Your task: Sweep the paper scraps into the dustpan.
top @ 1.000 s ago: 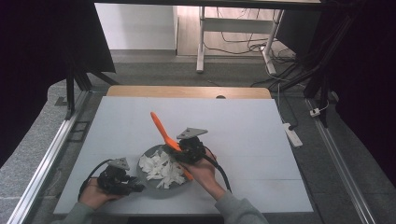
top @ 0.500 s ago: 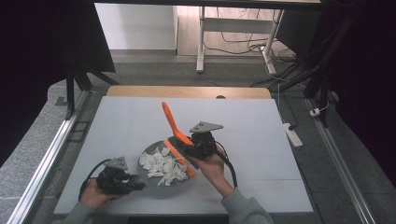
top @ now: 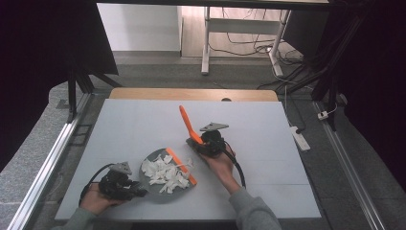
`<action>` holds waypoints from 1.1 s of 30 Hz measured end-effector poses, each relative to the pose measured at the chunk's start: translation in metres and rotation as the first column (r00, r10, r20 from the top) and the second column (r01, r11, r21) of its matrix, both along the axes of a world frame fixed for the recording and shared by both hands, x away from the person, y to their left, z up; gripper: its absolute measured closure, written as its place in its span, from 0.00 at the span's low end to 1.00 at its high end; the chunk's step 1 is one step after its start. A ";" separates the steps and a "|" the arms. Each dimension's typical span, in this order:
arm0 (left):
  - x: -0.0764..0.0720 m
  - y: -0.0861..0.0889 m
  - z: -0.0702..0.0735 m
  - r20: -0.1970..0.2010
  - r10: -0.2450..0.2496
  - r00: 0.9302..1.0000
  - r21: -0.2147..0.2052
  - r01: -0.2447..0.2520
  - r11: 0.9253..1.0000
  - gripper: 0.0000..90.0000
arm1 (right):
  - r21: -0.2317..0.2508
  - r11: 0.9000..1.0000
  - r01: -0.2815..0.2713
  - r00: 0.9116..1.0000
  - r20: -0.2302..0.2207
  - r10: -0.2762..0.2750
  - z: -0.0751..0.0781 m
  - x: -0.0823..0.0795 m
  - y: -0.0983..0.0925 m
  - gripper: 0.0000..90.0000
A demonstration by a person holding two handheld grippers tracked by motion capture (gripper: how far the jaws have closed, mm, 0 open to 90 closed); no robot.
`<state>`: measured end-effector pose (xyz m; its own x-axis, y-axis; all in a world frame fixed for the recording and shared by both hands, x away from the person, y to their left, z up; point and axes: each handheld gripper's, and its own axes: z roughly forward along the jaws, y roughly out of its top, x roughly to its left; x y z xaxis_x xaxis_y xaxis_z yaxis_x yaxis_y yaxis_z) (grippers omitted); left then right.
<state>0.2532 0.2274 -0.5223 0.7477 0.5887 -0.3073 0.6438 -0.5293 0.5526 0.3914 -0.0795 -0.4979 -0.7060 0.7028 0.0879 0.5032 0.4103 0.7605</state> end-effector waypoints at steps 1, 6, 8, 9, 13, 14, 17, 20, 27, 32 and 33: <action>0.000 0.000 0.000 0.002 0.001 1.000 -0.001 -0.001 1.000 0.68 | 0.001 1.000 -0.015 1.000 -0.011 0.015 -0.002 0.000 0.005 0.78; 0.000 -0.002 -0.002 0.005 0.008 1.000 -0.002 -0.008 1.000 0.68 | 0.028 0.997 -0.068 0.997 -0.045 0.070 -0.005 -0.012 0.032 0.78; 0.000 -0.003 -0.003 0.008 0.010 1.000 0.000 -0.010 1.000 0.68 | 0.055 0.994 -0.098 0.993 -0.062 0.101 -0.004 -0.021 0.040 0.78; 0.000 -0.003 -0.004 0.010 0.010 1.000 -0.004 -0.010 1.000 0.68 | 0.056 0.992 -0.117 0.991 -0.057 0.120 -0.002 -0.027 0.044 0.78; -0.001 -0.002 -0.005 0.018 0.013 1.000 -0.013 -0.013 1.000 0.68 | 0.091 0.978 -0.189 0.980 -0.044 0.193 0.010 -0.051 0.057 0.78; -0.001 -0.002 -0.005 0.021 0.014 1.000 -0.015 -0.014 1.000 0.68 | 0.092 0.976 -0.199 0.979 -0.029 0.202 0.014 -0.054 0.058 0.78; -0.001 -0.002 -0.006 0.028 0.015 0.999 -0.018 -0.015 1.000 0.68 | 0.081 0.976 -0.202 0.979 0.039 0.199 0.026 -0.058 0.055 0.78; -0.001 -0.002 -0.006 0.037 0.024 0.999 -0.026 -0.023 0.999 0.68 | 0.103 0.974 -0.203 0.978 0.061 0.197 0.033 -0.054 0.046 0.78; -0.002 -0.001 -0.005 0.062 0.031 0.998 -0.051 -0.028 0.998 0.68 | 0.166 0.971 -0.172 0.984 0.075 0.162 0.045 -0.042 0.021 0.78; -0.003 0.000 -0.004 0.067 0.040 0.997 -0.074 -0.035 0.997 0.68 | 0.196 0.967 -0.165 0.985 0.079 0.152 0.053 -0.041 0.010 0.78; -0.003 0.001 -0.004 0.067 0.043 0.997 -0.078 -0.037 0.996 0.68 | 0.201 0.966 -0.165 0.985 0.080 0.151 0.054 -0.041 0.008 0.78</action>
